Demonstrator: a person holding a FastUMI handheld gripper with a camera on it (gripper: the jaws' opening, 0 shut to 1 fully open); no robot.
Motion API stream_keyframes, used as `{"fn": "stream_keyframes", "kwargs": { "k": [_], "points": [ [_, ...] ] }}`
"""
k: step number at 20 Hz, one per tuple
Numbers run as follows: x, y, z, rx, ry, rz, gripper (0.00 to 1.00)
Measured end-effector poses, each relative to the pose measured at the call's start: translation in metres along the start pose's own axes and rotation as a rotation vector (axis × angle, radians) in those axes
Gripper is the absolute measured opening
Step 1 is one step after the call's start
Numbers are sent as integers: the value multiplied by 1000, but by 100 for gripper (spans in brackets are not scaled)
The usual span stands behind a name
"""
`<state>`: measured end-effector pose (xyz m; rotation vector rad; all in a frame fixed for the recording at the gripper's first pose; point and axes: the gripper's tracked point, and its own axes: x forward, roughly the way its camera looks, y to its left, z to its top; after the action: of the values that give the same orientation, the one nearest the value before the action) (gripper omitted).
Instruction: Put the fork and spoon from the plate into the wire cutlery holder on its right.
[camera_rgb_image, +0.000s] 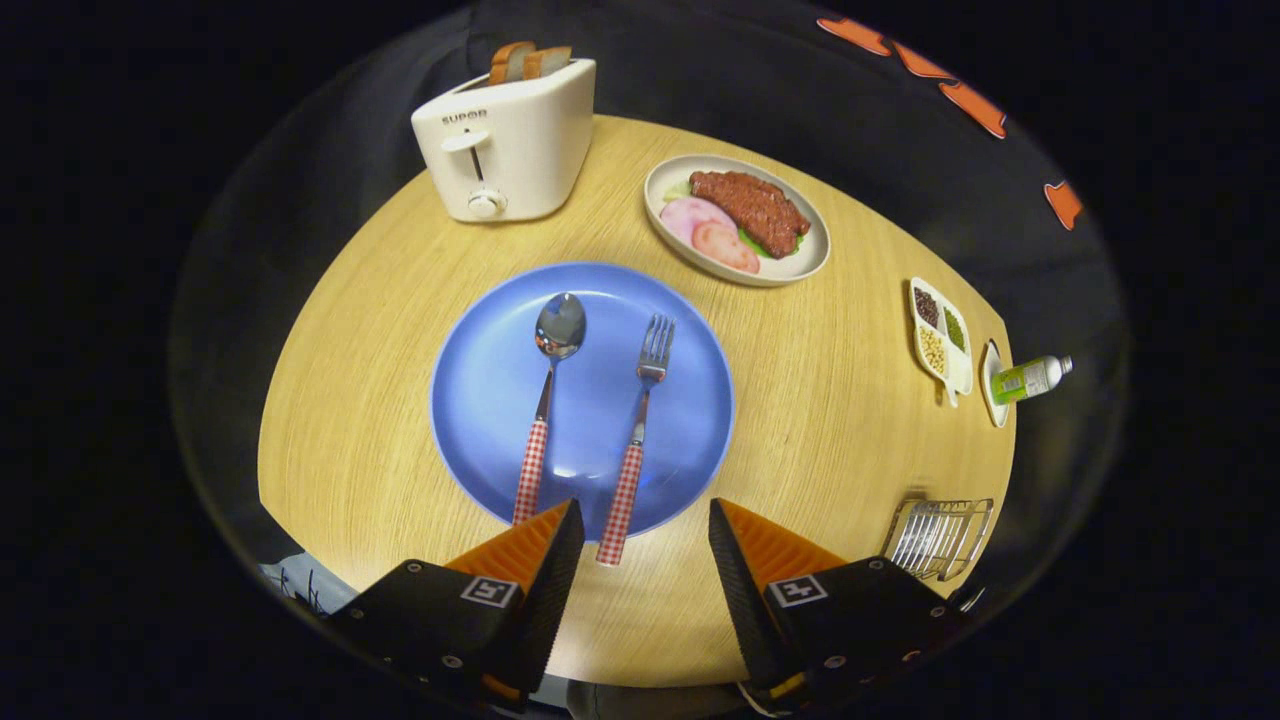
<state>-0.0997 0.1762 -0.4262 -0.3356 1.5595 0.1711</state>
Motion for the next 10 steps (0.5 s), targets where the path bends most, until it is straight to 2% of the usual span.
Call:
{"fn": "stream_keyframes", "kwargs": {
  "k": [3, 6, 9, 10],
  "points": [
    [13, 10, 0, 24, 58, 42, 68],
    [24, 17, -4, 45, 126, 69, 53],
    [33, 25, -4, 57, 162, 93, 44],
    [34, 26, -6, 60, 176, 98, 38]
  ]
}}
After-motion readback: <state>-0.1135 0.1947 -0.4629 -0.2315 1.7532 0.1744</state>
